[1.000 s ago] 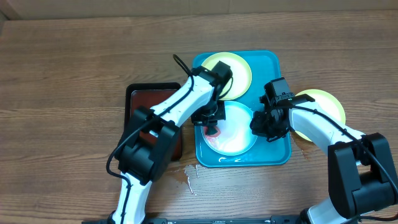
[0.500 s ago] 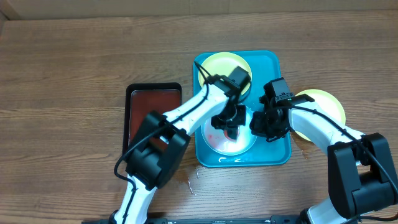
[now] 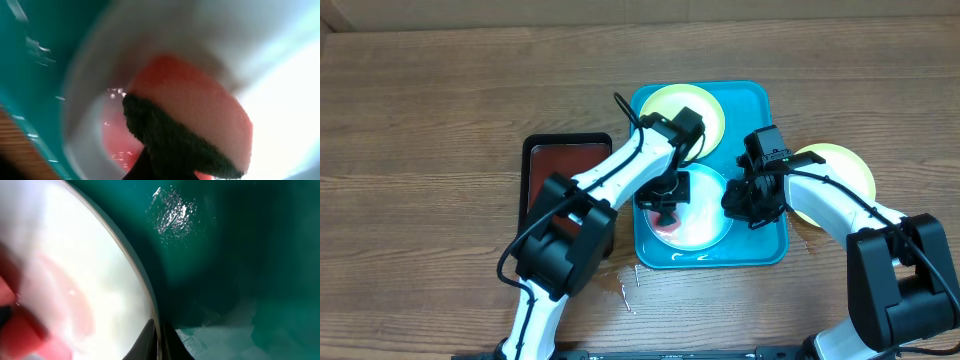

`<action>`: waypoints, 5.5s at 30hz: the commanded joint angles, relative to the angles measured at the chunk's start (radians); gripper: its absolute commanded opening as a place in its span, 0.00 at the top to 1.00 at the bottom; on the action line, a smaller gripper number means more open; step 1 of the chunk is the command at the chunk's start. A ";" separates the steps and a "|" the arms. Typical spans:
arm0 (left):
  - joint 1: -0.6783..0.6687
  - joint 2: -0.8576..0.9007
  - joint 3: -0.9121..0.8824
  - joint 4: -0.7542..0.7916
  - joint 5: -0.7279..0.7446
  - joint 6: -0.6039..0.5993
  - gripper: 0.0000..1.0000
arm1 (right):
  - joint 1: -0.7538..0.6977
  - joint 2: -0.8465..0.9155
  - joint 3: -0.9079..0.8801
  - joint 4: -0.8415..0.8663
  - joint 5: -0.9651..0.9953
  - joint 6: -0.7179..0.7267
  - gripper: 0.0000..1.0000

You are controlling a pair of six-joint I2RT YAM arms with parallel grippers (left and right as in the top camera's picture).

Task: Clean dirty plates on tray and stack at the side
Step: 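Scrub the white plate with the sponge while the right gripper holds its rim, then return the sponge to the basin with the left gripper, then lift the white plate with the right gripper and tilt it over the basin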

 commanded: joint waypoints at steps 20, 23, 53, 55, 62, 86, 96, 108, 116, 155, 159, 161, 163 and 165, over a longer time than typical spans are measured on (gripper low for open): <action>0.005 0.078 0.006 0.362 0.383 0.085 0.96 | 0.006 0.006 -0.019 -0.013 0.030 -0.004 0.96; -0.019 0.109 0.006 0.341 0.434 0.085 0.96 | 0.006 0.006 -0.019 -0.014 0.031 -0.004 0.96; 0.048 0.064 0.103 0.057 0.166 0.093 0.96 | 0.006 0.006 -0.019 -0.008 0.030 -0.004 0.96; 0.031 0.072 0.103 0.124 0.264 0.092 0.96 | 0.006 0.006 -0.019 -0.012 0.030 -0.004 0.96; -0.046 0.095 0.103 0.177 0.338 0.060 0.96 | 0.006 0.006 -0.019 -0.014 0.031 -0.004 0.96; 0.046 0.023 0.121 -0.192 -0.109 0.069 0.96 | 0.006 0.006 -0.019 -0.025 0.030 -0.005 0.96; 0.066 -0.329 0.121 -0.215 -0.185 0.089 0.96 | 0.006 0.006 -0.019 -0.032 0.031 -0.005 0.96; 0.360 -0.425 -0.043 -0.255 -0.295 0.159 0.96 | 0.006 0.006 -0.019 -0.027 0.042 -0.001 0.96; 0.475 -0.425 -0.418 0.058 -0.185 0.203 0.96 | 0.006 0.006 -0.019 -0.028 0.056 0.003 0.96; 0.639 -0.663 0.279 -0.409 -0.198 0.213 0.00 | 0.634 0.052 0.610 -0.087 0.654 -0.075 0.96; 0.639 -0.663 0.271 -0.431 -0.222 0.217 0.00 | 0.662 0.085 0.610 -0.080 0.714 -0.071 0.96; 0.639 -0.663 0.267 -0.432 -0.222 0.217 0.00 | 0.679 0.079 0.614 -0.079 0.769 -0.059 0.96; 0.639 -0.663 0.267 -0.431 -0.222 0.217 0.00 | 0.702 0.069 0.620 -0.079 0.838 -0.045 0.96; 0.639 -0.663 0.267 -0.431 -0.221 0.217 0.00 | 0.728 0.055 0.622 -0.080 0.899 -0.046 0.96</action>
